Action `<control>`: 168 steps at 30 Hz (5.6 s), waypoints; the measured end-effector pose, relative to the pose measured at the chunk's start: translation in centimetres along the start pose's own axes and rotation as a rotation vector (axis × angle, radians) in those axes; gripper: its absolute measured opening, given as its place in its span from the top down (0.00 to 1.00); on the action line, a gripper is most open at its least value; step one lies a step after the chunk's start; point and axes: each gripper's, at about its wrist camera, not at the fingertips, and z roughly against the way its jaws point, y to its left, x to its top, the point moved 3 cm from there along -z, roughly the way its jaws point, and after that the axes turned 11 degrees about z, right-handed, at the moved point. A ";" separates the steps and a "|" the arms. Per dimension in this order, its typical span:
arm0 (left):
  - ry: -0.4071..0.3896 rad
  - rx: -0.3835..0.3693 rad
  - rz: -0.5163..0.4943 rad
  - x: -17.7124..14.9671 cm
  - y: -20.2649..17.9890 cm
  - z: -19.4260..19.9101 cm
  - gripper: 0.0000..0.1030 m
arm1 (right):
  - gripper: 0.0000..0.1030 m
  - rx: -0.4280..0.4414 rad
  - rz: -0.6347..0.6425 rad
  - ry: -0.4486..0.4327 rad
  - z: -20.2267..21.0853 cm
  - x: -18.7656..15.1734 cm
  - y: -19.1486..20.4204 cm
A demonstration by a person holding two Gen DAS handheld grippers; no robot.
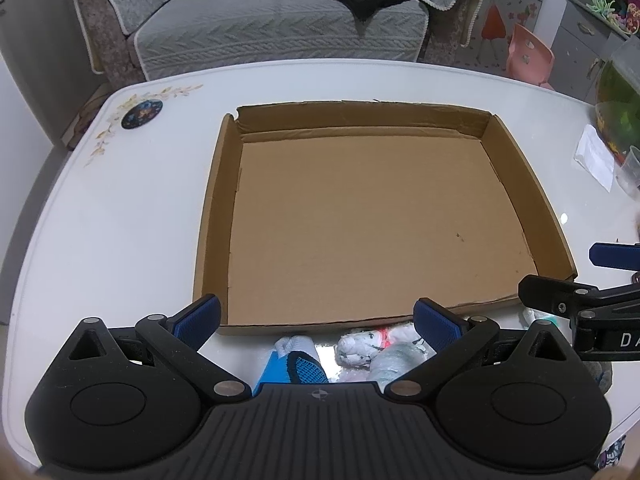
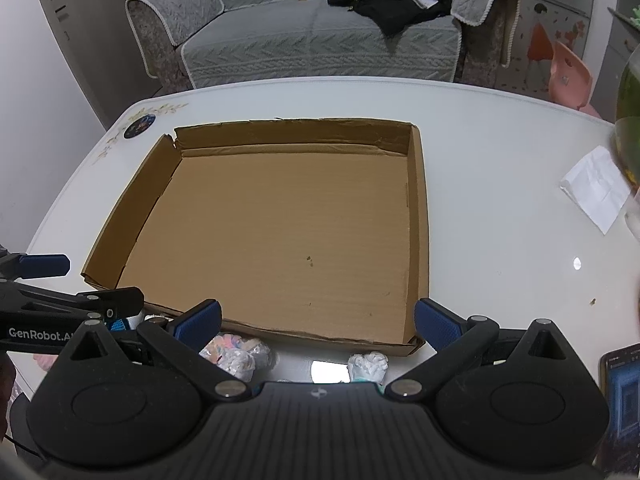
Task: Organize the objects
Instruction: 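Move both grippers toward the pile of wrapped items beside the tray, then grasp the pink pompom with the left gripper while the right grasps the white sock bundle, then carry both items into the tray and open both grippers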
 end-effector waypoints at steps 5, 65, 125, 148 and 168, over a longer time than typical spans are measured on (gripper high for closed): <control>0.002 -0.001 -0.001 -0.1 0.1 0.0 0.00 | 0.01 0.005 0.009 0.002 0.2 0.0 -0.1; -0.011 0.003 0.051 -1.0 3.5 2.0 0.00 | 0.01 0.032 0.044 0.009 1.2 0.1 0.5; -0.011 0.026 0.218 -5.7 16.1 -2.0 0.57 | 0.78 0.060 -0.002 0.101 -2.6 -4.3 -3.4; -0.208 -0.058 0.020 9.3 7.6 4.6 0.57 | 0.78 0.169 0.116 -0.143 3.2 7.8 -3.2; -0.135 -0.067 -0.423 11.8 -1.4 -12.5 0.56 | 0.76 0.292 0.153 0.057 -10.3 15.3 0.6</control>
